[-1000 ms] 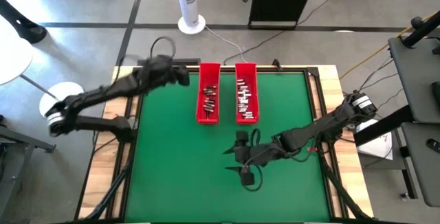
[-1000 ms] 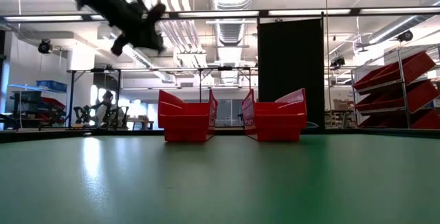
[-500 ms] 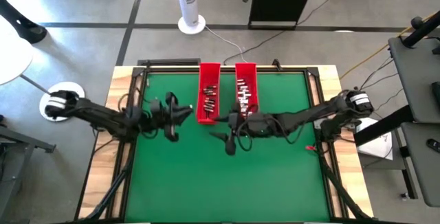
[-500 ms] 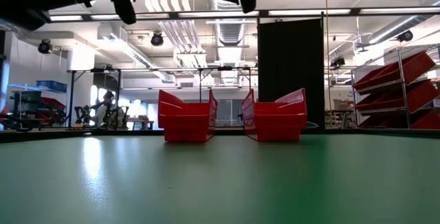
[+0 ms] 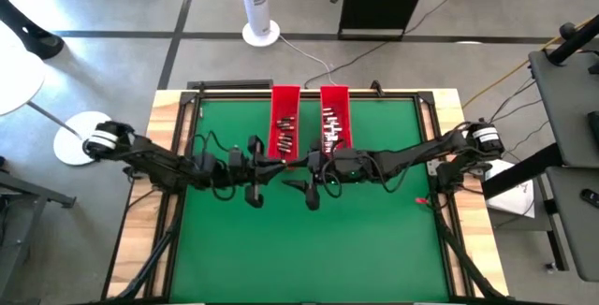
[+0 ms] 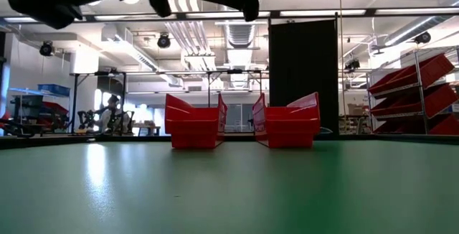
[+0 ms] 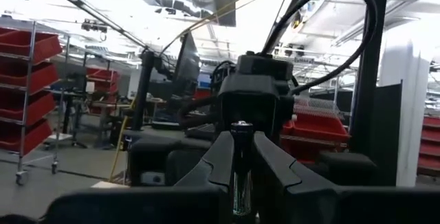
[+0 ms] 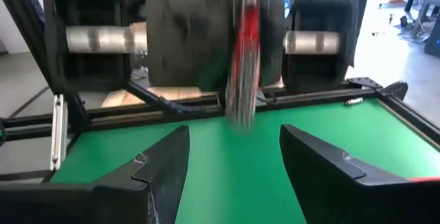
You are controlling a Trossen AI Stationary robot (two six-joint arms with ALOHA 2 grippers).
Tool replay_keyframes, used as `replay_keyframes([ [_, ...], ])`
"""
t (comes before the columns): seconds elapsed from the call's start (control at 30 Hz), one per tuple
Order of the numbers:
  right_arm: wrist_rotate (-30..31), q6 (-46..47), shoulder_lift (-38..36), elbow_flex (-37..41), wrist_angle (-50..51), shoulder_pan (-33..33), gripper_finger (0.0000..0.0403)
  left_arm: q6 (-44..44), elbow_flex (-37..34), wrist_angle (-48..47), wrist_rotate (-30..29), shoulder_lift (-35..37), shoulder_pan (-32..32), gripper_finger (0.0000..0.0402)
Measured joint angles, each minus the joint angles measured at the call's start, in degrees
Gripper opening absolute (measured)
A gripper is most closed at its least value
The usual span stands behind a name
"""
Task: Sort batteries
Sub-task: Put the silver battery into the right red bin
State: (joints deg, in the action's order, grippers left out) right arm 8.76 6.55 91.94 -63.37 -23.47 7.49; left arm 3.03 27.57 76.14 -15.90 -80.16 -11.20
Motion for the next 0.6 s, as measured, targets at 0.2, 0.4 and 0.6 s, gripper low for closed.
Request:
replay_keyframes([
  [0.2, 0.1, -0.5, -1.0, 0.1, -0.3, 0.0, 0.0209, 0.9, 3.2, 0.4, 0.0, -5.1, 0.0, 0.0013],
  [0.4, 0.1, 0.1, -2.1, 0.1, 2.2, 0.1, 0.0183, 1.9, 3.4, 0.8, 0.0, -6.6, 0.0, 0.0013],
  [0.6, 0.3, 1.4, -4.4, 0.1, 6.4, 1.1, 0.0135, 2.2, 3.0, -1.7, 0.2, -6.3, -0.1, 0.0013],
])
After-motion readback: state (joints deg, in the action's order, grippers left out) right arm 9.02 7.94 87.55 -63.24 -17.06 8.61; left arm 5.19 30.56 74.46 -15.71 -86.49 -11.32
